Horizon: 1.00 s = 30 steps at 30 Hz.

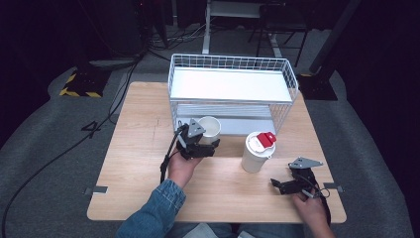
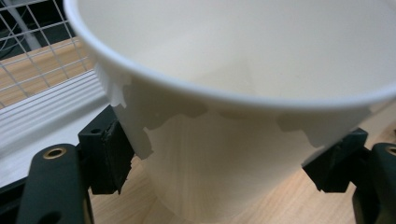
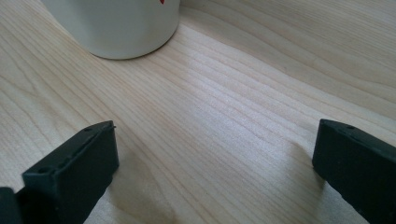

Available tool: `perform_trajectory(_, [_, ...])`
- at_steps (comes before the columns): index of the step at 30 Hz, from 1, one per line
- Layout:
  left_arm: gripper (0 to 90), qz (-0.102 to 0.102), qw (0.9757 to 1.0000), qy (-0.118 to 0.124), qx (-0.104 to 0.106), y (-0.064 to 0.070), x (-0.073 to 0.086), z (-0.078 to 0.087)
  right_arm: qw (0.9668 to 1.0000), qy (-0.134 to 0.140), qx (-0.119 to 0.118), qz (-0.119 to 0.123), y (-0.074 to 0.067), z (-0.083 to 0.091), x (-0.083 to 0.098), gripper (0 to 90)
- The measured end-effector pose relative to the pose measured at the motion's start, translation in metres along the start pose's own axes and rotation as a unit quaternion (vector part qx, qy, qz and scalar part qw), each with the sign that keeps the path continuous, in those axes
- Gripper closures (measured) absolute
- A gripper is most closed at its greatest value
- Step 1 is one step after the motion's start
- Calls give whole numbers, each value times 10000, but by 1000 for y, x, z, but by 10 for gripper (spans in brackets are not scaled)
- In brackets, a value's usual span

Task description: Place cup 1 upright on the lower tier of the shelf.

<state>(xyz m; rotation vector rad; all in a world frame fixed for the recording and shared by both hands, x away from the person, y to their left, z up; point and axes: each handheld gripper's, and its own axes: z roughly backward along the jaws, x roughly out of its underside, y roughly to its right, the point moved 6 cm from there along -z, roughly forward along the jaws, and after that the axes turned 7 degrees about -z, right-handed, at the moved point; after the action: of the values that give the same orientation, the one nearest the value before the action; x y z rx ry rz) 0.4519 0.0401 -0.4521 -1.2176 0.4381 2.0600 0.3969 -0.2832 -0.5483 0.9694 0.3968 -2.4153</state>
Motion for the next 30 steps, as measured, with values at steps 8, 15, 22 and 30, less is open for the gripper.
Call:
perform_trajectory(8, [223,165,9997,116,-157,-9,-10,-17,10000,0,0,1,0,0,0,5])
perform_trajectory(15, [223,272,9987,62,-419,-16,-15,-32,10000,-1,-1,-1,0,0,0,5])
perform_trajectory(22, [222,207,9980,73,-585,-16,-15,-47,10000,-2,0,0,0,0,0,5])
perform_trajectory(30, [222,246,9967,208,-750,-17,-15,-64,10000,-1,0,0,0,0,0,5])
